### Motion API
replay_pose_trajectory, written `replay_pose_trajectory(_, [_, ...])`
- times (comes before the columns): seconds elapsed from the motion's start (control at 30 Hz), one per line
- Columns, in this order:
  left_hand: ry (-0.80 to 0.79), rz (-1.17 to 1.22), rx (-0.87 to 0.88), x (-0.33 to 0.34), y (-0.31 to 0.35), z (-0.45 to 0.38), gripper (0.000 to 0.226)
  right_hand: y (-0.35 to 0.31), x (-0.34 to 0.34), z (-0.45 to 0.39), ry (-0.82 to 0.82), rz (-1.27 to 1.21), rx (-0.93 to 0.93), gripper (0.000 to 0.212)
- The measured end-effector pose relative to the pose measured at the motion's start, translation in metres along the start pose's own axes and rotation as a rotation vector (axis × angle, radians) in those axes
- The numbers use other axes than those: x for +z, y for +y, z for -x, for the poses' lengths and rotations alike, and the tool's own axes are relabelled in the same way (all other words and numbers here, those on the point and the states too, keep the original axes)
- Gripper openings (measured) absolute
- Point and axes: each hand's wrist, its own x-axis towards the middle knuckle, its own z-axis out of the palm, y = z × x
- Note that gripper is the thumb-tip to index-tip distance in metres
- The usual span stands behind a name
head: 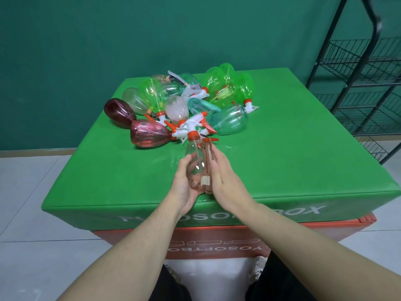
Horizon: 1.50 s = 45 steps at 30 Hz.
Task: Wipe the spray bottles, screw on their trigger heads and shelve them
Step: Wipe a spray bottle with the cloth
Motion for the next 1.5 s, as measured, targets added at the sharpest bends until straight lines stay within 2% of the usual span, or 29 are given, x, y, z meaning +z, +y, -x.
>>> replay_pose_trajectory(0.17, [0.012,-0.066,0.050,0.004,-0.002,0.002,0.058,0.005,-0.003,0.015,-0.004,0.180,-0.069,0.054])
replay_pose_trajectory(0.27, [-0.011,-0.041,0.074,0.010,0.001,0.005,0.048,0.004,-0.004,0.020,0.013,0.244,-0.097,0.055])
replay_pose_trajectory(0.4, [-0.031,0.002,0.054,0.019,0.010,0.009,0.041,-0.001,-0.009,0.019,0.066,0.178,-0.104,0.055])
replay_pose_trajectory(0.5, [-0.034,0.012,0.070,0.029,0.016,0.009,0.061,-0.011,-0.015,0.008,0.152,0.059,-0.114,0.051])
replay_pose_trajectory(0.6, [-0.041,0.021,0.087,0.041,0.021,0.011,0.091,-0.022,-0.024,-0.011,0.189,-0.154,-0.010,0.050])
replay_pose_trajectory(0.7, [-0.034,0.030,0.115,0.053,0.024,0.013,0.095,-0.031,-0.034,-0.019,0.193,-0.300,0.107,0.038])
replay_pose_trajectory(0.77, [-0.029,0.023,0.141,0.059,0.024,0.014,0.088,-0.038,-0.041,-0.021,0.217,-0.324,0.191,0.032])
replay_pose_trajectory(0.87, [-0.022,-0.015,0.181,0.068,0.021,0.019,0.068,-0.034,-0.044,-0.024,0.227,-0.381,0.330,0.040])
replay_pose_trajectory(1.0, [-0.037,-0.095,0.234,0.072,0.019,0.022,0.066,-0.028,-0.042,-0.020,0.203,-0.709,0.563,0.047])
replay_pose_trajectory(1.13, [-0.071,-0.315,0.287,0.072,0.017,0.022,0.061,-0.029,-0.048,-0.011,0.113,-0.975,0.642,0.051])
replay_pose_trajectory(1.23, [-0.077,-0.431,0.326,0.070,0.013,0.018,0.063,-0.027,-0.052,-0.007,0.082,-1.002,0.680,0.052])
replay_pose_trajectory(1.5, [-0.017,-0.581,0.338,0.073,0.015,0.008,0.082,-0.018,-0.061,-0.007,0.133,-0.922,0.698,0.046])
